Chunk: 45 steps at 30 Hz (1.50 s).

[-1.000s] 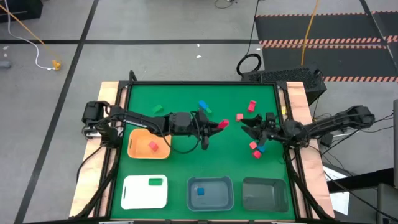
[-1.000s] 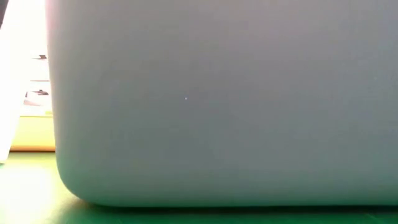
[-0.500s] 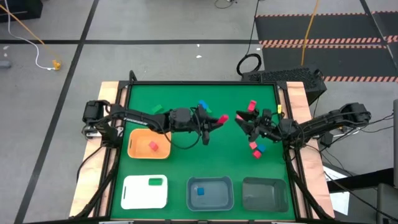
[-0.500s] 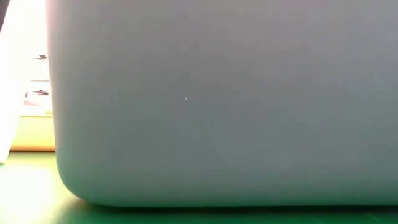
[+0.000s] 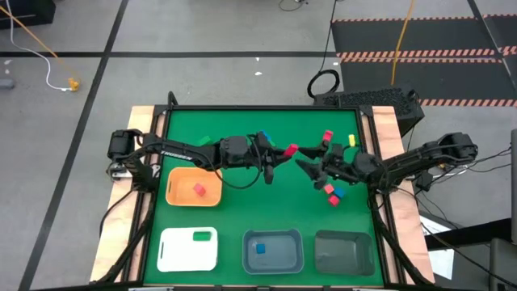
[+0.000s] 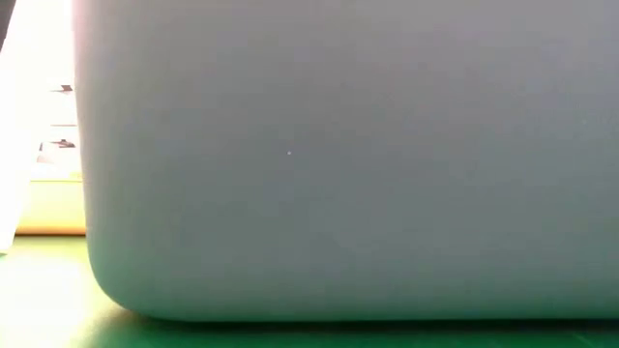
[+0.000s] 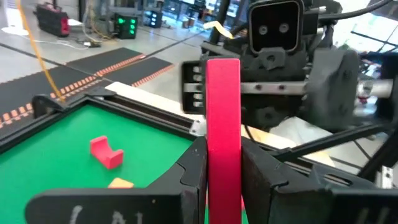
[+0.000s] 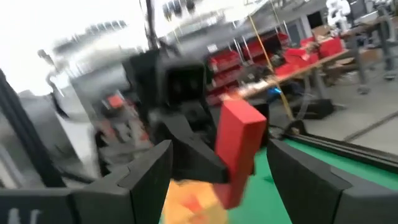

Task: Sort & place blocks by color
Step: Put the bottom left red block into the gray bin

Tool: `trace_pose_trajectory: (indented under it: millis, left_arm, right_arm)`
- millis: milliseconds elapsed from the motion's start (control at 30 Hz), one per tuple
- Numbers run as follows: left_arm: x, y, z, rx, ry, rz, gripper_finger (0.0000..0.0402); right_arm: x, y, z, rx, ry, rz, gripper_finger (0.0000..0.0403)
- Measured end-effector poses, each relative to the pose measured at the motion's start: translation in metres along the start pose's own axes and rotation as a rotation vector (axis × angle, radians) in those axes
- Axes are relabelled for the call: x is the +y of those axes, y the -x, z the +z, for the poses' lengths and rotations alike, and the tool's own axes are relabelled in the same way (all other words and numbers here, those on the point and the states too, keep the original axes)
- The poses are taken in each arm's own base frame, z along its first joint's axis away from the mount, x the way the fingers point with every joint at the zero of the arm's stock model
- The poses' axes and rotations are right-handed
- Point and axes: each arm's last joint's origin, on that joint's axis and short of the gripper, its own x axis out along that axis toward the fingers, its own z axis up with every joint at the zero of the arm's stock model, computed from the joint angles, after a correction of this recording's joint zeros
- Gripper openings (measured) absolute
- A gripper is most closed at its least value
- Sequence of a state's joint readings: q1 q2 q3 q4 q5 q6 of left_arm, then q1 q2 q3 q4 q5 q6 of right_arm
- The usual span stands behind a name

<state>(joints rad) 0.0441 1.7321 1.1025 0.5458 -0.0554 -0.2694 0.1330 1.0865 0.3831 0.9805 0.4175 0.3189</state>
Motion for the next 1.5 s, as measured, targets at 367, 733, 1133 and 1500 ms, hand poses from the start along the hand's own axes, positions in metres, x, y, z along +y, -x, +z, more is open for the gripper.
trace_pose_trajectory:
  millis: [367,733,1133,1500]
  left_arm:
    - [-0.007,0.000,-0.001,0.021,-0.043,-0.058,0.0063]
    - [-0.006,0.000,0.002,-0.008,-0.069,-0.065,0.0063]
    - [-0.006,0.000,0.000,0.005,-0.085,-0.049,0.0154]
    - [0.004,0.000,-0.011,0.143,-0.088,-0.015,0.0233]
  right_arm:
    - [-0.002,-0.021,0.007,0.023,0.059,-0.034,0.0249]
    - [-0.005,-0.025,0.004,0.055,0.010,0.015,0.0065]
    - [-0.008,-0.024,0.006,0.079,0.033,0.034,0.0044]
    - [-0.032,0.010,0.030,0.228,0.075,-0.179,0.0044]
